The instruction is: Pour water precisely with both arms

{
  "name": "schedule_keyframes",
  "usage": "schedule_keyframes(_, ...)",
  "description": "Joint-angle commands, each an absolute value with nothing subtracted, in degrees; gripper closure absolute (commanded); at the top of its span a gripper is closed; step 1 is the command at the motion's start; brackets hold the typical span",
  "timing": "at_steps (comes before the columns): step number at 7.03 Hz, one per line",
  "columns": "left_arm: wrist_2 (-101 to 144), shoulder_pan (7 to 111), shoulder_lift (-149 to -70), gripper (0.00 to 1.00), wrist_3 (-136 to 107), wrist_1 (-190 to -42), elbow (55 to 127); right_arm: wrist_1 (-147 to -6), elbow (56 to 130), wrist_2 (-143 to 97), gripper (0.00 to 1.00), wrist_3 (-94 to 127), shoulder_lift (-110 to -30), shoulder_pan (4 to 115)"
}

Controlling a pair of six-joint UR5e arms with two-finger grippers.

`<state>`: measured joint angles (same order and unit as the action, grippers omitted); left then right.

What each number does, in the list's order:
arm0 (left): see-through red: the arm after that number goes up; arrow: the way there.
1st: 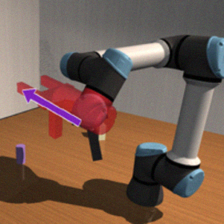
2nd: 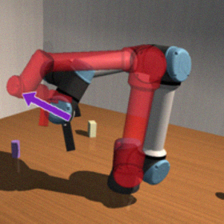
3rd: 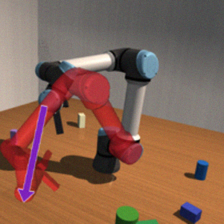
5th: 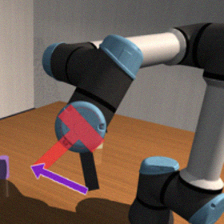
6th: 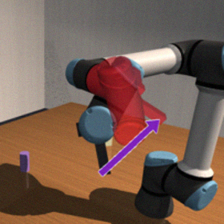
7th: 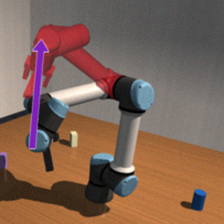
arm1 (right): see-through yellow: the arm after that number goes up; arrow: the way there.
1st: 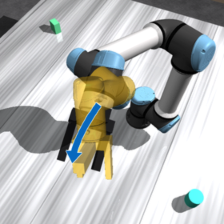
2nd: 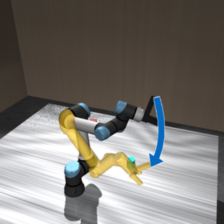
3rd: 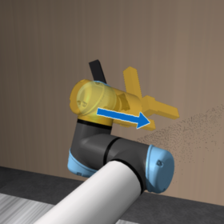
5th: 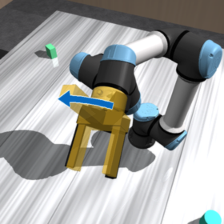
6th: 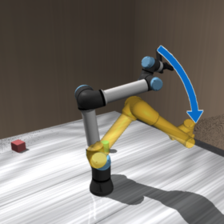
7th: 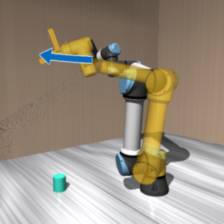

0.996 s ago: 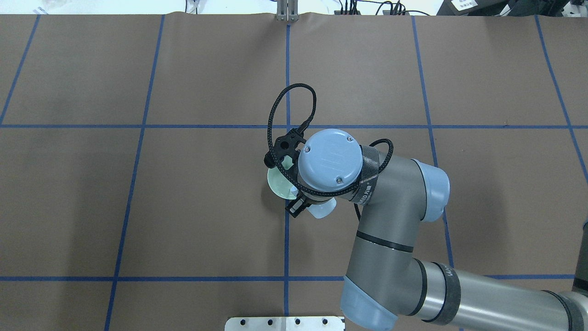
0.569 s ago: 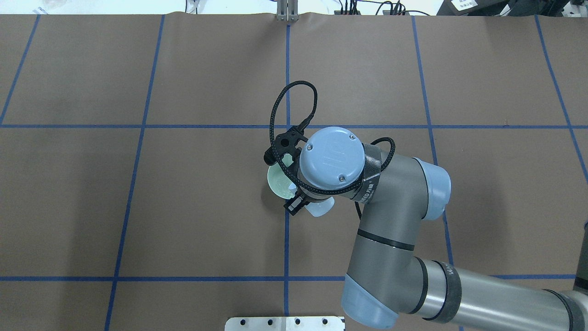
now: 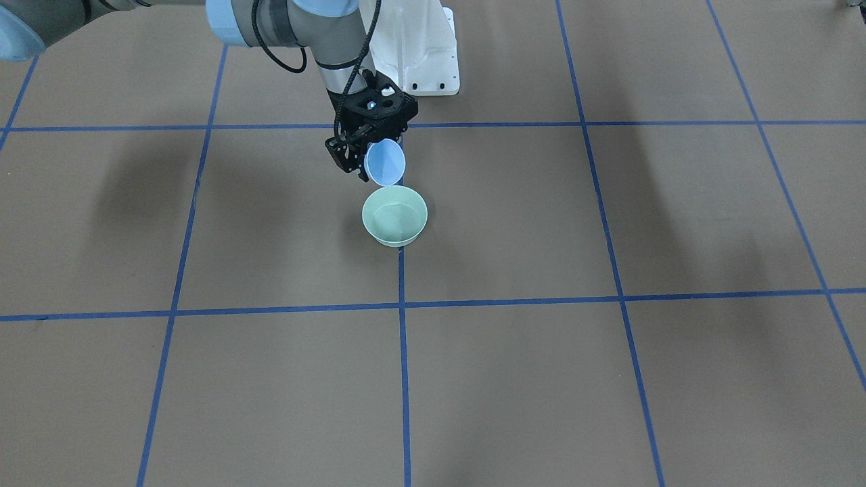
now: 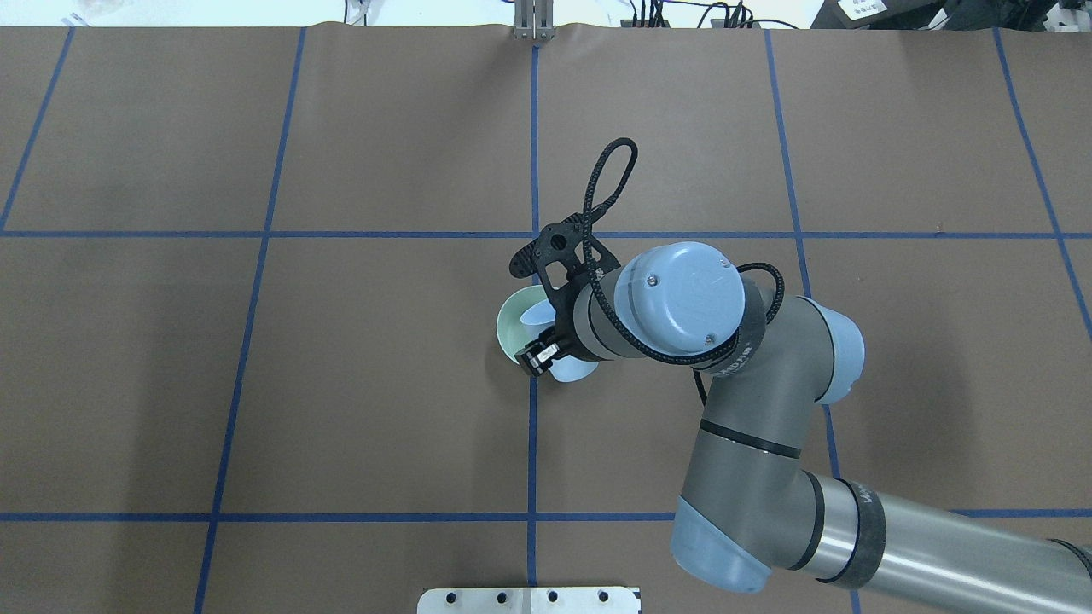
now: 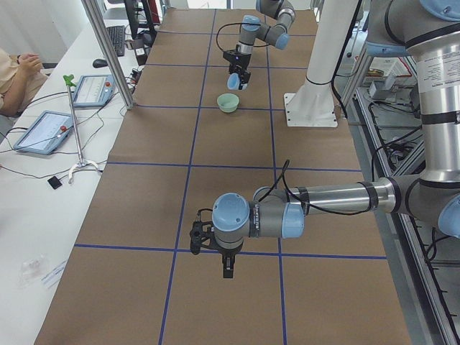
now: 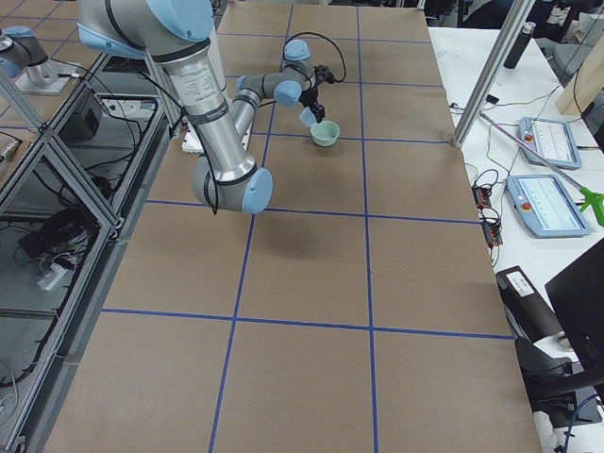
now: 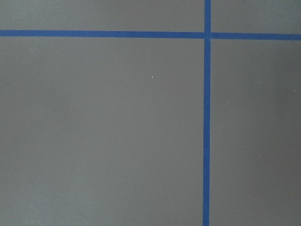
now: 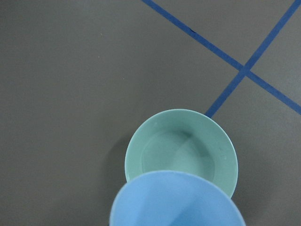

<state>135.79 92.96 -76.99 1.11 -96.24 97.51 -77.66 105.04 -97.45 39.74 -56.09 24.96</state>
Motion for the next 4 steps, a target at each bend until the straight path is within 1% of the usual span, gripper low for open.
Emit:
schedule_keyframes(1,135.79,92.90,-76.99,0.00,1.14,-96.33,97.56,-73.48,105.29,-95.36,1.00,47.68,-57.56,27.58)
schedule_keyframes(2,135.79,92.90,-76.99,0.00,1.14,-96.33,97.56,-73.39,105.73,-93.27,1.00,53.73,-58.44,28.47)
schedule_keyframes(3,135.79,92.90,-76.99,0.00,1.14,-96.33,97.56,-70.60,106.86,-89.16,1.00,54.83,-59.58,28.48)
schedule_keyframes(4,135.79,92.90,-76.99,0.00,1.14,-96.33,97.56,-69.36,108.62,-88.43,1.00,57.54,-62.64,29.09)
